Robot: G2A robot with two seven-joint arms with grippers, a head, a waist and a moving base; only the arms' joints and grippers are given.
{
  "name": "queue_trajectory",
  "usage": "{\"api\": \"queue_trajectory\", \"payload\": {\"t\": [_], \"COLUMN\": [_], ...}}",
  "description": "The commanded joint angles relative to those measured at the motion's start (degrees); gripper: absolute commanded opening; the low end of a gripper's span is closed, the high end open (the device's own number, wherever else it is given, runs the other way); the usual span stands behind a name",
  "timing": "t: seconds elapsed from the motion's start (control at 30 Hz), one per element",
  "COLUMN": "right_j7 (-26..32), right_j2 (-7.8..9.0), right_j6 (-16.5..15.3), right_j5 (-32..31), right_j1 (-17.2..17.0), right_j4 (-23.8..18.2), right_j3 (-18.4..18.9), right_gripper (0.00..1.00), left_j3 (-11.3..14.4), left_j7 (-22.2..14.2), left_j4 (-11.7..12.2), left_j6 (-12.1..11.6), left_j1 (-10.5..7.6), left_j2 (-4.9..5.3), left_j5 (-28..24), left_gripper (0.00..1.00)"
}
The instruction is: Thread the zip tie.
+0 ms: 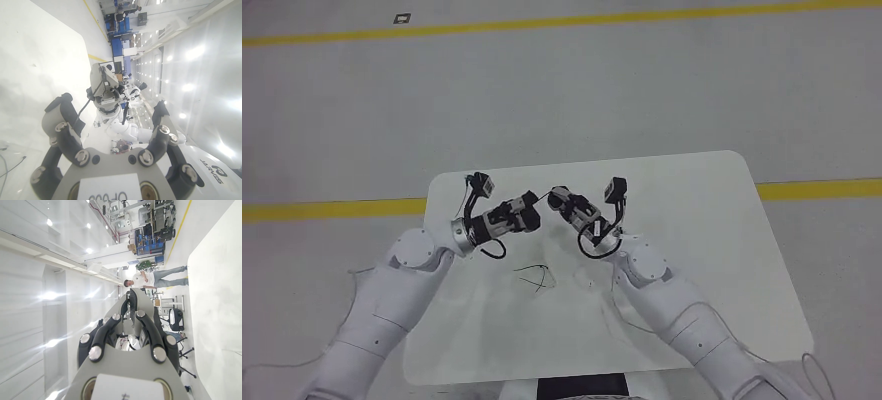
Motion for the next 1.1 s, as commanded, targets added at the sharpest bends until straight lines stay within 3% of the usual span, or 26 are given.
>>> {"api": "queue_trajectory", "payload": {"t": [0.0, 0.3, 0.63, 0.7, 0.87, 0.9, 1.07], "right_j7": [-0.6, -0.9, -4.0, -4.3, -4.4, -4.4, -4.6], "right_j2": [-0.09, -0.14, -0.10, -0.10, -0.12, -0.15, -0.40], "right_j6": [0.5, 0.4, 2.9, 3.2, 4.3, 4.7, 5.3], "right_j5": [-0.4, -0.7, -5.6, -6.4, -8.0, -8.3, -8.9], "right_j1": [-0.2, -0.3, -1.8, -2.0, -2.2, -2.2, -2.0], "right_j4": [-0.2, -0.4, -2.7, -3.0, -3.6, -3.7, -3.4], "right_j3": [0.0, 0.1, 0.6, 0.7, 0.9, 0.8, 0.5], "right_gripper": [0.00, 0.00, 0.00, 0.00, 0.00, 0.00, 0.00], "left_j3": [-0.3, -0.5, -1.0, -1.1, -1.5, -1.5, -1.5], "left_j7": [0.2, -0.3, 2.5, 2.7, 3.0, 3.0, 3.1], "left_j4": [-0.3, -0.7, -2.1, -2.3, -2.7, -2.7, -2.7], "left_j6": [0.0, 0.0, 0.0, 0.0, 0.0, 0.0, 0.1], "left_j1": [0.10, 0.17, 1.03, 1.21, 1.55, 1.60, 1.67], "left_j2": [-0.03, -0.06, -0.07, -0.04, -0.03, -0.03, -0.08], "left_j5": [0.1, 0.3, 1.9, 2.1, 2.3, 2.3, 2.4], "left_gripper": [1.00, 1.00, 1.00, 0.80, 0.60, 0.52, 0.48]}}
